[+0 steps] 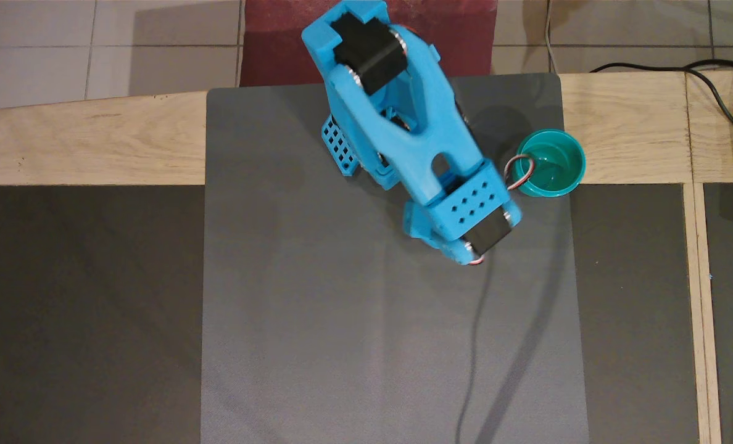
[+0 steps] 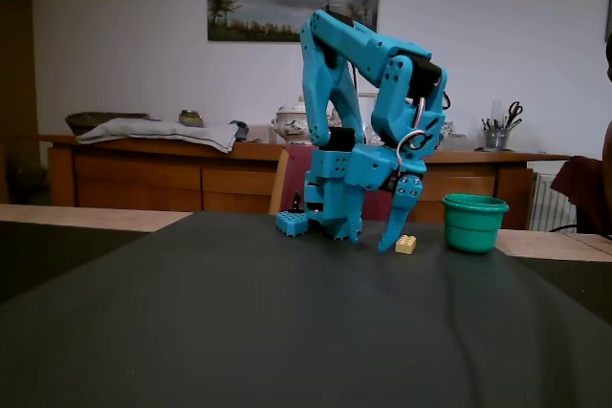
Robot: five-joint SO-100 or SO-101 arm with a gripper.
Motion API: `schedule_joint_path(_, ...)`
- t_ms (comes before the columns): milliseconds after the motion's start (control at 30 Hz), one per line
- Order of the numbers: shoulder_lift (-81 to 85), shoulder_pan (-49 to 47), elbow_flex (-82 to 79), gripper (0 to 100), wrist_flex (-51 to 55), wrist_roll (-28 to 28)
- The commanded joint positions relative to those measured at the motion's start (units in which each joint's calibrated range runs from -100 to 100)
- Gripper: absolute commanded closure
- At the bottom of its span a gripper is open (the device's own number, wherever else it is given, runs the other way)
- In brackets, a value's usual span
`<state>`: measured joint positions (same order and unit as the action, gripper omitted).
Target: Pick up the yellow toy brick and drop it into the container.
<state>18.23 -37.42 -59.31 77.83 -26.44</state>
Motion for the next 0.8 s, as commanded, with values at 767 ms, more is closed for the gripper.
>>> schedule_joint_path(767, 0.32, -16.32, 8.95, 88, 1.74, 13.11)
